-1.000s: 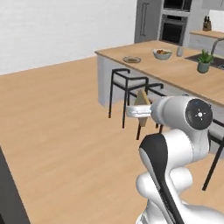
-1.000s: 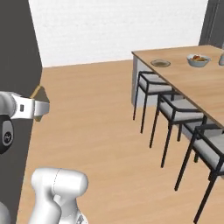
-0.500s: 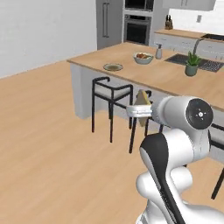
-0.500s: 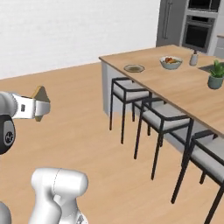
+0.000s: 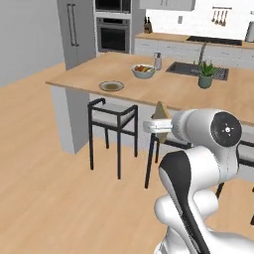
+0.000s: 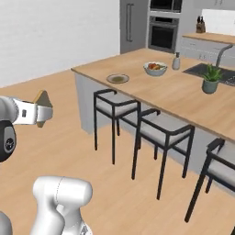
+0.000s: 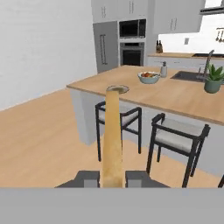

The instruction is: Start the toaster. Once the lever pops up, take the bread to the plate on the dining counter.

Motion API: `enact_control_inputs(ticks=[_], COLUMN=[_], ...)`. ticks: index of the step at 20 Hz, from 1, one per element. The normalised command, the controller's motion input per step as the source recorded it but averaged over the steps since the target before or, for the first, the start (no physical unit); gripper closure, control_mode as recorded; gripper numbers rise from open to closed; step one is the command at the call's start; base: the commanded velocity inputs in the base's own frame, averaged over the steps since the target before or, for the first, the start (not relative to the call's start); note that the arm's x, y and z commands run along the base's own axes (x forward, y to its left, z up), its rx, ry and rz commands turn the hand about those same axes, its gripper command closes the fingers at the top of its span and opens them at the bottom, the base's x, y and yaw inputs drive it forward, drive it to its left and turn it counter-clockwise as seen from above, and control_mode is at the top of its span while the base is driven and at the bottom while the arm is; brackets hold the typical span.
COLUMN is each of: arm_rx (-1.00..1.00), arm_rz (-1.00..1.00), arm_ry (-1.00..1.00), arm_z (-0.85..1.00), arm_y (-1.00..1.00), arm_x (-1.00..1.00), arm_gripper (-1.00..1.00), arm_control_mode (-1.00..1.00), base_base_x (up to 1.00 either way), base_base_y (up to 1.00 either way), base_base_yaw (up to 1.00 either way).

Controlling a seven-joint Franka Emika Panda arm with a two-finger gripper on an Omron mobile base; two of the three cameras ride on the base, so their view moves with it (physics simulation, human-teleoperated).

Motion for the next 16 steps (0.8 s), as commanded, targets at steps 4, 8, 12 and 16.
enact_control_inputs(ticks=[4,8,12,16], arm_rx=[0.00,0.00,0.00,0.00], arm_rz=[0.00,0.00,0.00,0.00], arm_ry=[0.00,0.00,0.00,0.00], arm_z=[0.00,0.00,0.00,0.00], arm_y=[0.00,0.00,0.00,0.00], arm_x=[0.00,0.00,0.00,0.00], arm_gripper=[1.00,1.00,1.00,1.00], arm_control_mode=[1.00,1.00,1.00,1.00], base_base_x=[1.00,1.00,1.00,1.00], base_base_y=[0.81,0.78,0.63,0.54], base_base_yaw=[-0.44,-0.33,-0.26,-0.31])
